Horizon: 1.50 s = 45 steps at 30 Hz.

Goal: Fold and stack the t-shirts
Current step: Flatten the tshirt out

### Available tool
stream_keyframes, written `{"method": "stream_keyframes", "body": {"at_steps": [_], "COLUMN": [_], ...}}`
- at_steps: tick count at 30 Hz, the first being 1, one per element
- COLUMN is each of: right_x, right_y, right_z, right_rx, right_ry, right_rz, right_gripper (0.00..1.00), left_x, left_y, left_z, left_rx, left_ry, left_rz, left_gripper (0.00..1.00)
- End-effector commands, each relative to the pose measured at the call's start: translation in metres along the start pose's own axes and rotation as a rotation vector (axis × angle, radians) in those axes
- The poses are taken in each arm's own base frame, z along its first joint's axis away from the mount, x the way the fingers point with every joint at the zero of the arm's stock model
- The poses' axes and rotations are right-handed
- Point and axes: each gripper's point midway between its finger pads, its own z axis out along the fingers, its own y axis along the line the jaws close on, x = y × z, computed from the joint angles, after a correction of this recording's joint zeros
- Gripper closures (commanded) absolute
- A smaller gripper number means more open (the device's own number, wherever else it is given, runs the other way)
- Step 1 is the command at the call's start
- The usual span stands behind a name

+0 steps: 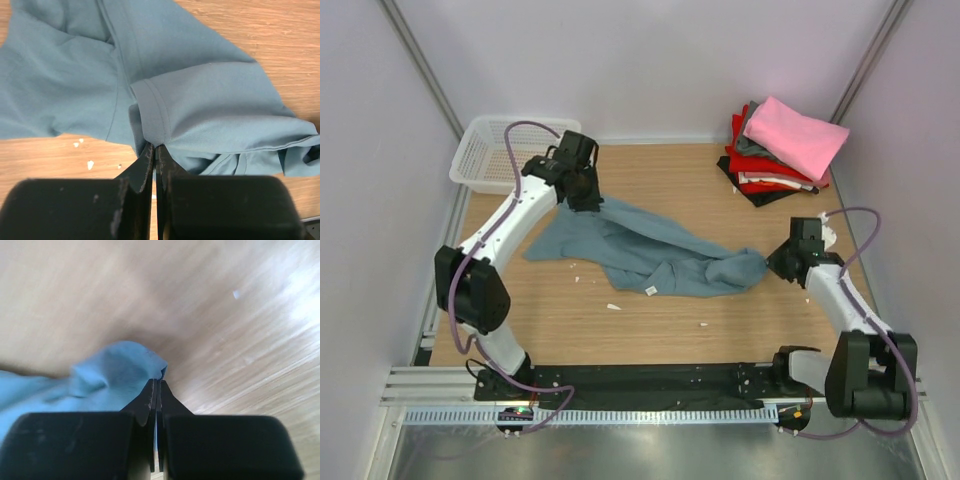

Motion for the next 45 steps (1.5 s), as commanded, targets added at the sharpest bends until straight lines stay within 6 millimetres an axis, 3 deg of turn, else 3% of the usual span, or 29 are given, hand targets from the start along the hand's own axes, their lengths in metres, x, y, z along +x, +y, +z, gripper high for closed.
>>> {"method": "stream_keyframes", "body": {"at_steps": [1,2,3,4,5,6,8,9,11,12,13,14,15,17,18,23,24,26,27,29,32,34,37,38,40,41,42,43,45], "right_x": [-0.073,-0.086,-0.106,-0.117,-0.126,-0.142,-0.154,-0.164,-0.171,-0.177,-0.178,-0.180,-0.182,-0.183,-0.182,-0.170,-0.164,-0.156,-0.150,-0.144,-0.143,-0.157,-0.180,-0.198,-0.221,-0.240,-0.247,-0.250,-0.247], "right_y": [0.042,0.048,0.063,0.070,0.074,0.084,0.092,0.100,0.104,0.109,0.112,0.112,0.110,0.108,0.104,0.083,0.073,0.056,0.040,0.022,0.014,0.028,0.049,0.073,0.103,0.137,0.157,0.176,0.219], "right_z": [-0.073,-0.091,-0.122,-0.145,-0.163,-0.197,-0.236,-0.270,-0.307,-0.342,-0.360,-0.377,-0.409,-0.440,-0.467,-0.538,-0.560,-0.586,-0.610,-0.643,-0.673,-0.669,-0.657,-0.633,-0.599,-0.555,-0.529,-0.502,-0.417], "right_rx": [-0.089,-0.105,-0.144,-0.172,-0.188,-0.224,-0.270,-0.319,-0.372,-0.422,-0.457,-0.476,-0.509,-0.542,-0.571,-0.656,-0.695,-0.730,-0.758,-0.797,-0.822,-0.817,-0.792,-0.750,-0.690,-0.641,-0.636,-0.644,-0.643], "right_ry": [-0.209,-0.249,-0.299,-0.343,-0.373,-0.424,-0.484,-0.532,-0.588,-0.640,-0.663,-0.692,-0.747,-0.804,-0.852,-1.012,-1.072,-1.155,-1.240,-1.346,-1.423,-1.406,-1.383,-1.334,-1.276,-1.189,-1.131,-1.068,-0.866], "right_rz": [-0.034,-0.035,-0.034,-0.032,-0.035,-0.028,-0.027,-0.026,-0.047,-0.056,-0.070,-0.078,-0.092,-0.106,-0.106,-0.119,-0.104,-0.080,-0.044,-0.029,-0.048,-0.082,-0.122,-0.153,-0.189,-0.230,-0.243,-0.264,-0.303], "right_gripper": [0.99,0.99,0.99,0.99,0.99,0.99,0.99,0.98,0.99,0.99,0.99,0.99,0.99,0.99,0.99,0.99,0.99,0.99,0.99,0.99,0.99,0.99,0.99,0.99,0.99,0.99,0.99,0.99,0.99], "left_x": [-0.042,-0.050,-0.051,-0.065,-0.068,-0.067,-0.076,-0.074,-0.073,-0.072,-0.070,-0.067,-0.063,-0.051,-0.049,-0.019,-0.002,0.010,0.022,0.035,0.039,0.030,-0.001,-0.012,-0.038,-0.049,-0.059,-0.069,-0.085], "left_y": [-0.003,-0.003,0.000,-0.001,-0.001,0.003,0.003,0.005,0.005,0.006,0.007,0.007,0.007,0.012,0.013,0.029,0.038,0.040,0.045,0.047,0.049,0.047,0.052,0.058,0.057,0.064,0.065,0.065,0.070], "left_z": [-0.093,-0.113,-0.130,-0.172,-0.191,-0.209,-0.266,-0.284,-0.332,-0.347,-0.362,-0.391,-0.407,-0.447,-0.461,-0.539,-0.562,-0.573,-0.593,-0.611,-0.622,-0.613,-0.570,-0.553,-0.504,-0.485,-0.458,-0.437,-0.367], "left_rx": [0.039,0.042,0.036,0.062,0.073,0.075,0.125,0.136,0.199,0.215,0.235,0.281,0.311,0.372,0.397,0.535,0.572,0.602,0.637,0.663,0.650,0.615,0.456,0.381,0.262,0.179,0.121,0.065,-0.084], "left_ry": [-0.222,-0.267,-0.286,-0.387,-0.423,-0.446,-0.562,-0.586,-0.681,-0.710,-0.743,-0.804,-0.837,-0.931,-0.975,-1.193,-1.255,-1.297,-1.357,-1.414,-1.457,-1.440,-1.360,-1.333,-1.226,-1.195,-1.137,-1.091,-0.932], "left_rz": [0.003,0.004,0.003,-0.010,-0.013,-0.019,-0.038,-0.039,-0.039,-0.028,-0.025,-0.018,-0.010,-0.003,-0.007,-0.015,-0.013,0.015,0.026,0.058,0.095,0.107,0.080,0.052,0.053,0.027,0.026,0.028,0.028], "left_gripper": [1.00,1.00,1.00,1.00,1.00,1.00,1.00,1.00,1.00,1.00,1.00,1.00,1.00,1.00,1.00,1.00,1.00,1.00,1.00,1.00,1.00,1.00,1.00,1.00,1.00,1.00,1.00,1.00,1.00]}}
